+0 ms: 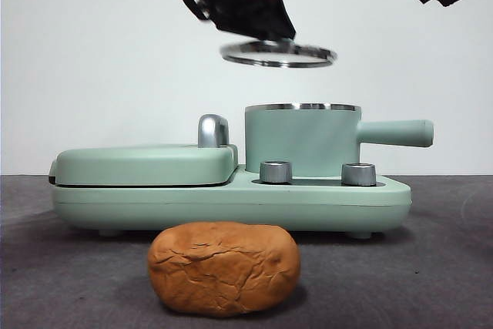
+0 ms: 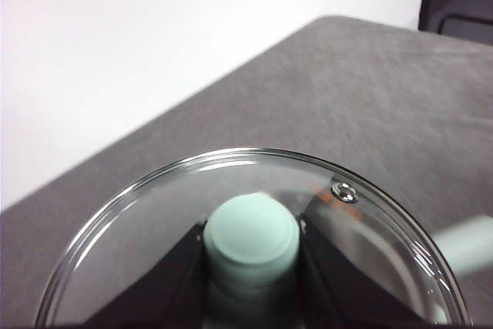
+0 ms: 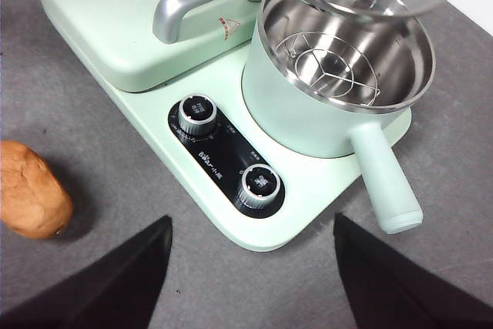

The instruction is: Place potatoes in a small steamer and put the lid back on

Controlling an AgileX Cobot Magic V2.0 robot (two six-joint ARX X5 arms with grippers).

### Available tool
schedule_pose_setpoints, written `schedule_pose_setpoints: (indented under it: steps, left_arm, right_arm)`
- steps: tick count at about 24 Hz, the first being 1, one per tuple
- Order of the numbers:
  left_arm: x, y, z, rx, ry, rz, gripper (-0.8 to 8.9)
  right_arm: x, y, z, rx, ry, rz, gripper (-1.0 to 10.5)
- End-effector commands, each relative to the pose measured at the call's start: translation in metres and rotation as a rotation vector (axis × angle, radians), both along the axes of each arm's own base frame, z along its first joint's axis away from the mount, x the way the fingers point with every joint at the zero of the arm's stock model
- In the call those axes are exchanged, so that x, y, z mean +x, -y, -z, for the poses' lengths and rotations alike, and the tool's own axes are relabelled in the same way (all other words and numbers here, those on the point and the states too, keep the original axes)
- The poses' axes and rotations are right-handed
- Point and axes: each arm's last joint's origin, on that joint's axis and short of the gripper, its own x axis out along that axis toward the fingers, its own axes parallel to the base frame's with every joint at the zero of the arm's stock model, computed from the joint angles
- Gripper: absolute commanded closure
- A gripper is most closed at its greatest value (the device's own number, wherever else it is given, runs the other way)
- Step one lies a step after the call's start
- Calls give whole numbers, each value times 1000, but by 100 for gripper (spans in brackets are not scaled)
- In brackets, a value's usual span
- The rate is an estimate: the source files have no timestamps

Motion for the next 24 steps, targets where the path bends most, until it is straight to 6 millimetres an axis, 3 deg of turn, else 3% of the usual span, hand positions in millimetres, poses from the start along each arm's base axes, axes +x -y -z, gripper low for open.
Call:
schedule_pose_setpoints:
  steps: [1,11,16,24]
  left_arm:
    - [-16,-7,-23,-6,-37,1,807]
    - [-77,-56,-49,150,-311,-55,804]
    - [-105,-78,-62,103,-296,-77,804]
    - [-147,-117,-50,78,-290,-209,804]
  right_arm:
    - [1,-1,-7,21,14,2,616]
    - [-1,-1,-5,18,-7,-17,616]
    - [-6,-8,-4,30,-19,-199,615]
    - [-5,-37,8,-29,-57,-408,594]
